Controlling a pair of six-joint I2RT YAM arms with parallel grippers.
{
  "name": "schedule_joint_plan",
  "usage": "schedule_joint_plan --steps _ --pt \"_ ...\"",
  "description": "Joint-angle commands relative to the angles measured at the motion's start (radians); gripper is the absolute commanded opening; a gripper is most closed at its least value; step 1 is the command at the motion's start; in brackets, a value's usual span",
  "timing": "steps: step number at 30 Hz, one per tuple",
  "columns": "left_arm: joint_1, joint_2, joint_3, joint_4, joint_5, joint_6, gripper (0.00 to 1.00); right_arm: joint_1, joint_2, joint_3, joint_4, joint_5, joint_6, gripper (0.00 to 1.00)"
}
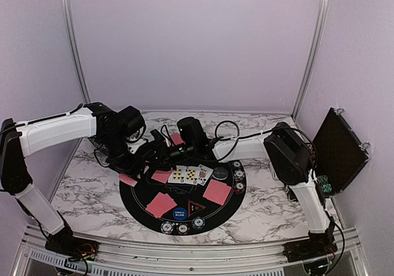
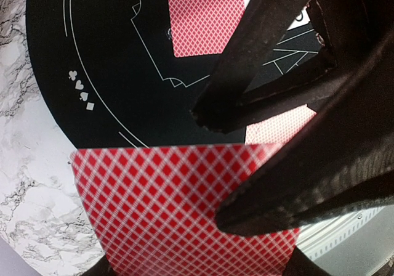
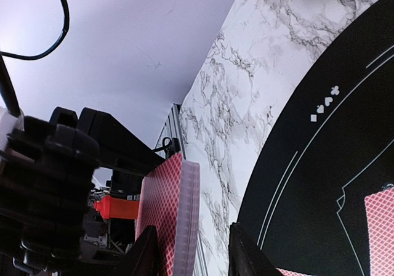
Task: Distribute texas hold em gaming equipment
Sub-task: Pick up the poker card from the face-down deck piles.
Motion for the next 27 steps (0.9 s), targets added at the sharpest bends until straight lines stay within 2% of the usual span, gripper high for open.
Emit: schedule_joint_plan --steps 1,7,27 --pt "-0.004 -0.010 0.013 -0.014 0.006 0.014 0.55 0.004 -0.009 0.004 -0.027 0.029 -0.031 0.36" --pt "-0.004 -0.012 0.010 -0.014 0.004 0.014 0.55 -0.003 -0.022 -0.007 -0.031 0.036 -0.036 0.33" --pt "-0.004 -0.007 0.008 -0.015 0.003 0.012 0.55 -0.012 -0.074 -0.048 0.005 0.039 -0.023 0.31"
